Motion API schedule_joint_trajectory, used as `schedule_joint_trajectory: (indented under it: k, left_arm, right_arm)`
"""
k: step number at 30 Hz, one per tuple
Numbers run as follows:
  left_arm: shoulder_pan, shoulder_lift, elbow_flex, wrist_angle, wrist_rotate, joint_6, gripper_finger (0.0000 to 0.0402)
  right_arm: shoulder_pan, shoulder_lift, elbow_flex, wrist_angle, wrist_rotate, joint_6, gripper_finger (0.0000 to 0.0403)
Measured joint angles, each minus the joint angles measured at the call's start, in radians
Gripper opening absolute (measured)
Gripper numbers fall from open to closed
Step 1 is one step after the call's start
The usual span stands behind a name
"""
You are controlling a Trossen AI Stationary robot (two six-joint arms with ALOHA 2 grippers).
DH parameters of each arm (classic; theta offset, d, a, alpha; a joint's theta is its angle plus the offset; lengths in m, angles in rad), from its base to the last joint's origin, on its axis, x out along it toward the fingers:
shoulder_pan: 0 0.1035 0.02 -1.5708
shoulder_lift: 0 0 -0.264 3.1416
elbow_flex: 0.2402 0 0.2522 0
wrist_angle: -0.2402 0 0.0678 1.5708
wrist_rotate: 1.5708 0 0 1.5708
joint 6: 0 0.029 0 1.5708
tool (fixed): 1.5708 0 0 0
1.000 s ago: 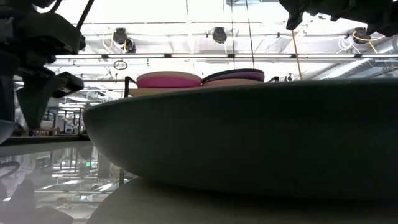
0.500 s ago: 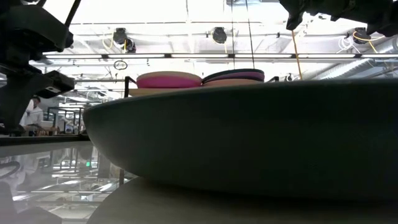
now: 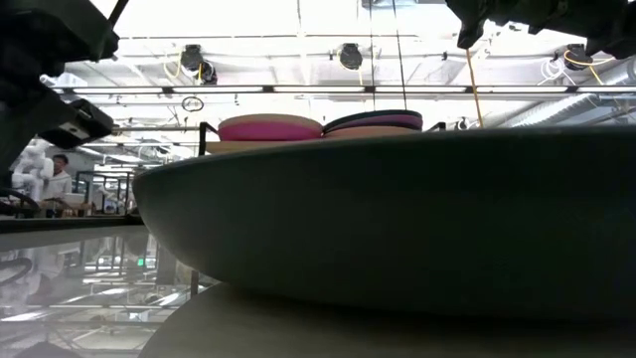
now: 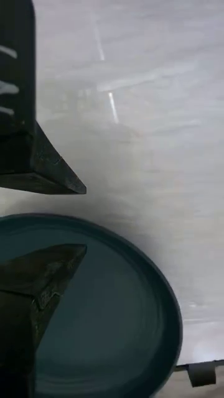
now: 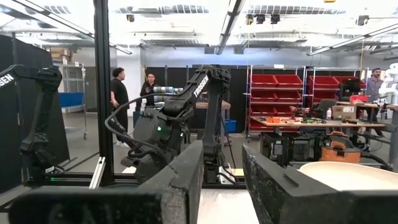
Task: Place and stack plates onto a shelf
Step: Stack the dark blue plate on top of the white plate on the shelf
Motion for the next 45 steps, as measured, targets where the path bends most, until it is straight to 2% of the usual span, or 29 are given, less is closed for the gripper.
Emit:
schedule_joint_trajectory:
  k: [5,10,14,17,20,22,27,31,36,40,45]
  left_arm:
    - [-0.013,0.015,-0.04,0.036,-0.024,-0.004,0.0143]
    - [-0.023,0.086,-0.096,0.081,0.017,-0.07,0.0143]
    - [-0.032,0.115,-0.097,0.104,0.011,-0.076,0.0139]
    - [-0.032,0.115,-0.097,0.104,-0.004,-0.046,0.0109]
    - [-0.028,0.113,-0.097,0.108,-0.005,-0.021,0.0056]
    - [-0.017,0.113,-0.094,0.126,0.03,-0.006,0.0021]
    - [0.019,0.108,-0.052,0.072,0.026,0.055,0.0008]
    - [0.083,0.079,0.035,-0.008,-0.043,0.166,0.0008]
    - [0.206,0.023,0.182,-0.197,-0.173,0.306,0.0008]
    - [0.329,-0.03,0.277,-0.2,-0.251,0.428,0.0008]
    - [0.523,-0.042,0.39,-0.194,-0.273,0.522,0.0008]
  right_arm:
    - [0.0,0.002,0.0,-0.002,0.0,0.0,0.0093]
    - [0.0,0.003,0.0,-0.002,0.0,0.0,0.0093]
    - [0.0,0.003,0.0,-0.002,0.0,0.0,0.0093]
    - [0.0,0.003,0.0,-0.002,0.0,0.004,0.0093]
    - [0.0,0.007,0.0,-0.001,0.0,0.004,0.0093]
    - [0.0,0.009,0.0,-0.003,0.001,0.004,0.0093]
    - [0.0,0.013,0.0,-0.002,0.004,0.004,0.0093]
    - [0.0,0.013,0.0,0.005,0.004,0.004,0.0093]
    - [0.0,0.013,0.0,0.006,0.004,0.004,0.0093]
    - [0.0,0.013,0.0,0.007,0.004,0.002,0.0093]
    - [0.0,0.013,0.0,0.007,0.004,-0.002,0.0093]
